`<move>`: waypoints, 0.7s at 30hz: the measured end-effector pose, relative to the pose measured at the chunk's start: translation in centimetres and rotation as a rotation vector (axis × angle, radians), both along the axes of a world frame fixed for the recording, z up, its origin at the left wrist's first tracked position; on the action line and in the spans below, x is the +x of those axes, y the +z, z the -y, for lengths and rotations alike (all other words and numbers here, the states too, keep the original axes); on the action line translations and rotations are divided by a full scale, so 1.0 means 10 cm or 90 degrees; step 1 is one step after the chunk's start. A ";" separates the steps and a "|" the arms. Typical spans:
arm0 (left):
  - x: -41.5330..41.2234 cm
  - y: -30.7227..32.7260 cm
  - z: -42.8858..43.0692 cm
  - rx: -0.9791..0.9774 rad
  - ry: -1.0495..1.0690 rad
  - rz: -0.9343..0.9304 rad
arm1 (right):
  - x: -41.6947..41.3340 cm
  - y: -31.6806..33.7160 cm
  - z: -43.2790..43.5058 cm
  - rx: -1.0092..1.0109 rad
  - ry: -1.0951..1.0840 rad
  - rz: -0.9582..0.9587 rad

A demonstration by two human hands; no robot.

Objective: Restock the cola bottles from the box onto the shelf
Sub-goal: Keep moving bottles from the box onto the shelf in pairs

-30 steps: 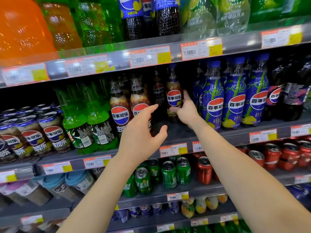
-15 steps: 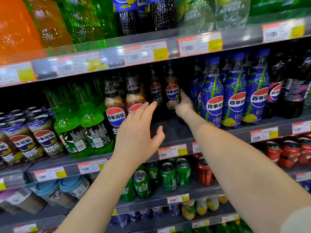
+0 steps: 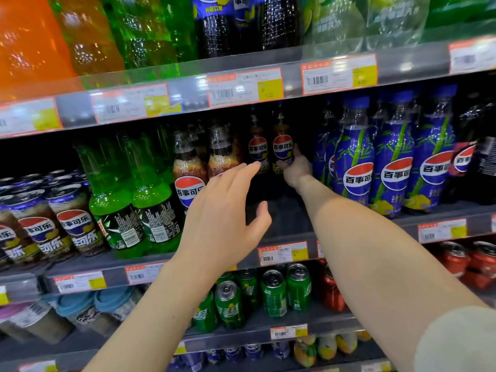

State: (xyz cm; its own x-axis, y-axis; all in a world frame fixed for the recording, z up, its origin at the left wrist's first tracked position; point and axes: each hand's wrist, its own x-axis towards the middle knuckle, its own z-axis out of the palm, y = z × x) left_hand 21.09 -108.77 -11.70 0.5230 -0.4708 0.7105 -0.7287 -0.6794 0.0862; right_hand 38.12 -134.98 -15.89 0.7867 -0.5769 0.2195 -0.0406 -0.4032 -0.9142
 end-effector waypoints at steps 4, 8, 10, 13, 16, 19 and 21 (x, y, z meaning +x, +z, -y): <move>0.01 -0.04 -0.02 -0.020 -0.012 0.010 | 0.02 0.01 0.00 -0.009 0.001 0.008; -0.01 -0.09 0.01 -0.051 -0.034 0.010 | 0.02 -0.09 -0.03 -0.036 -0.024 0.038; -0.02 -0.12 0.03 -0.058 -0.038 -0.004 | 0.00 -0.15 -0.04 -0.042 -0.020 0.038; -0.02 -0.16 0.03 -0.058 -0.038 -0.015 | -0.01 -0.16 -0.05 -0.027 -0.010 0.033; -0.01 -0.16 0.03 -0.070 -0.041 -0.007 | 0.00 -0.15 -0.04 -0.023 -0.011 0.020; -0.02 -0.17 0.05 -0.091 -0.052 0.006 | -0.01 -0.14 -0.04 0.003 -0.004 0.011; -0.02 -0.19 0.06 -0.085 -0.046 0.007 | -0.01 -0.11 -0.08 -0.005 -0.020 -0.005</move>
